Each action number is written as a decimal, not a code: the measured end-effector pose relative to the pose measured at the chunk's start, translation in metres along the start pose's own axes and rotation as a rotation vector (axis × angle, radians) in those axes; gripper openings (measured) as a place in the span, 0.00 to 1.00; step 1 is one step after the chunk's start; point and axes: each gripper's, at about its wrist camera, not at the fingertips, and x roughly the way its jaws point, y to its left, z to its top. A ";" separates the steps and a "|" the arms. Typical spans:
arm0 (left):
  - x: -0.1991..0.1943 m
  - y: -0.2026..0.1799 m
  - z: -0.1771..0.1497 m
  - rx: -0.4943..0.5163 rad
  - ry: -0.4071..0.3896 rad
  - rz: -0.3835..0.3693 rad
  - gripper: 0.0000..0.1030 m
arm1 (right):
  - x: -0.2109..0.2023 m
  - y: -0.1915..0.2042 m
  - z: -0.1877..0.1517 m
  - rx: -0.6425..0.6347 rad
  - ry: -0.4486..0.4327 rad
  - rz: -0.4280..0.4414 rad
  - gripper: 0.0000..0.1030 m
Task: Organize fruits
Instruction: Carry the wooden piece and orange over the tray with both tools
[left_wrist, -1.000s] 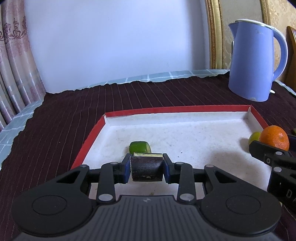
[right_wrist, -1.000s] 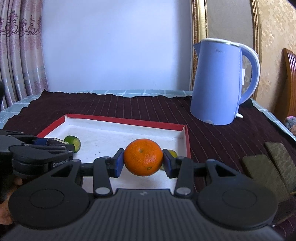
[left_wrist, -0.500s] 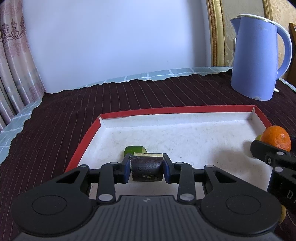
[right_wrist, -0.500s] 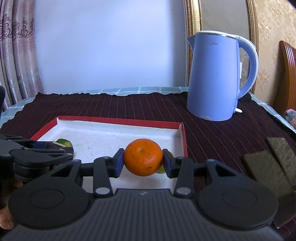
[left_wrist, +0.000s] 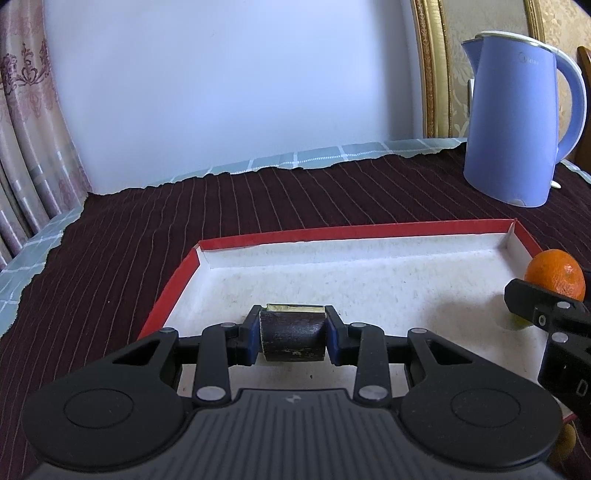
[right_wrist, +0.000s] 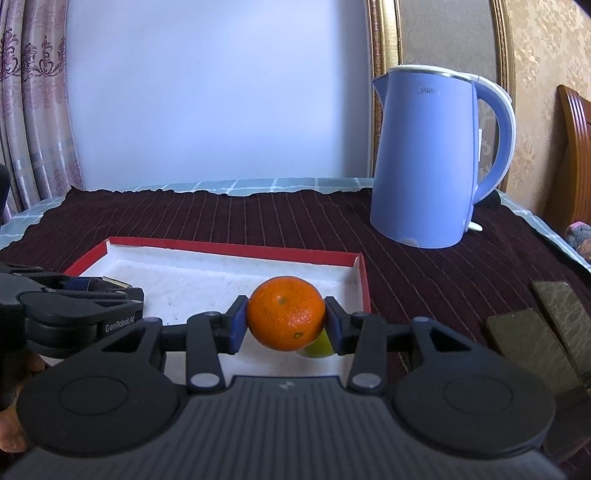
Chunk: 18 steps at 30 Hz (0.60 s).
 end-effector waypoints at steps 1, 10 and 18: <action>0.000 0.000 0.000 0.000 0.000 0.000 0.33 | 0.001 0.000 0.000 -0.001 0.000 0.000 0.40; 0.005 -0.003 0.007 0.012 -0.005 0.013 0.33 | 0.004 0.003 0.005 -0.017 -0.002 -0.002 0.40; 0.009 -0.008 0.011 0.024 -0.007 0.018 0.33 | 0.013 0.001 0.008 -0.014 0.005 -0.012 0.40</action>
